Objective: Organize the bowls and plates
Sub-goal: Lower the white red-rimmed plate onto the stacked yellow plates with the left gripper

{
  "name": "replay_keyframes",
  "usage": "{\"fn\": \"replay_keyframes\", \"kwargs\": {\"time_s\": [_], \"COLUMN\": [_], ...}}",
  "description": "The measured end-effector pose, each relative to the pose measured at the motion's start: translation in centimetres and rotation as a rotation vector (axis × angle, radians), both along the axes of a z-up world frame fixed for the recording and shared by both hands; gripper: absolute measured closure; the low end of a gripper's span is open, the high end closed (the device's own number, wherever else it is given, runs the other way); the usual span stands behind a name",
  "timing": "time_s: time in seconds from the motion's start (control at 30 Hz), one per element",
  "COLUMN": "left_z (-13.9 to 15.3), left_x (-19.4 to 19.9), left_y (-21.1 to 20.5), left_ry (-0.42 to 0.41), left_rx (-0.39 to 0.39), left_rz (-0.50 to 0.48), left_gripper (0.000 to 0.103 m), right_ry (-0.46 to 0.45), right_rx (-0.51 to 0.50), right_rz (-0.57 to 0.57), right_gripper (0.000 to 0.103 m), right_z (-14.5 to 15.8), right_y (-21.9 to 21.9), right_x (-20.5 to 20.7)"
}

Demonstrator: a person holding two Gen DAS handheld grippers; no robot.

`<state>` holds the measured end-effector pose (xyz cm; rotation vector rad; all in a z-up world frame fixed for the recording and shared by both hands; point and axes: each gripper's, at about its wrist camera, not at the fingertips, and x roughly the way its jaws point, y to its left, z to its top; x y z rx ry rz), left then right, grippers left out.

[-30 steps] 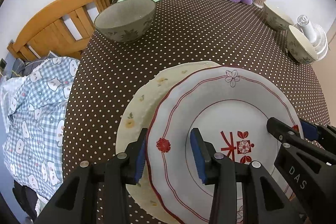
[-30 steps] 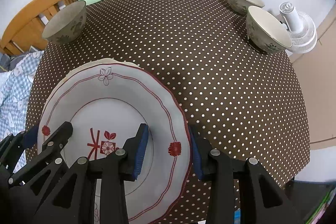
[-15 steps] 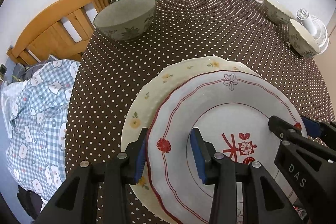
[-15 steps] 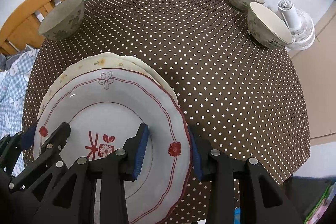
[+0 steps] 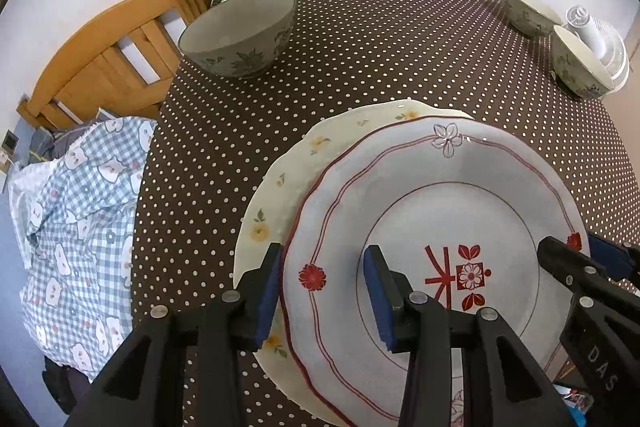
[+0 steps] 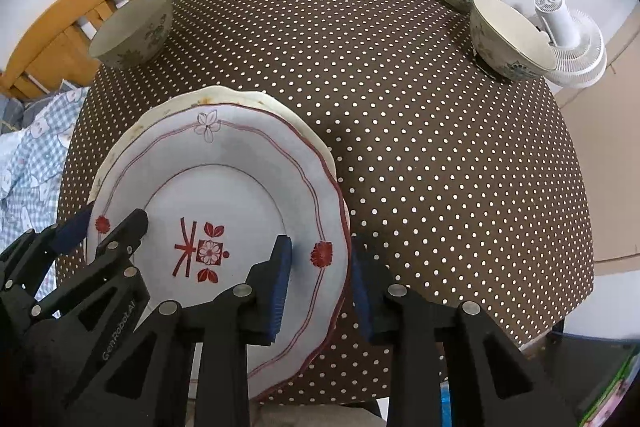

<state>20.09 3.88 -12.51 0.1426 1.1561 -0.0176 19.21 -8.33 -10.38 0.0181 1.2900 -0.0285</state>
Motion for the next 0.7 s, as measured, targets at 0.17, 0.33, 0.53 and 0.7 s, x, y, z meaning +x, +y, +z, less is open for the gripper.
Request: {"fn": "replay_keyframes", "kwargs": {"time_s": [0.17, 0.33, 0.53, 0.7], "left_z": [0.1, 0.3, 0.5, 0.6], "left_x": [-0.3, -0.6, -0.7, -0.8], "left_y": [0.1, 0.3, 0.9, 1.0], "left_ry": [-0.005, -0.007, -0.007, -0.003], "left_rx": [0.012, 0.006, -0.001, -0.019], "left_rz": [-0.008, -0.012, -0.013, -0.022], "left_gripper": [0.061, 0.061, 0.061, 0.059], "right_ry": [-0.016, -0.007, -0.002, -0.003], "right_rx": [-0.017, 0.0, 0.015, -0.005], "right_rz": [0.018, 0.011, 0.009, 0.004], "right_gripper": [0.076, 0.076, 0.075, 0.072], "right_z": [0.2, -0.1, -0.5, -0.7], "right_y": [0.8, 1.0, 1.5, 1.8], "right_x": [0.4, 1.0, 1.2, 1.4]}}
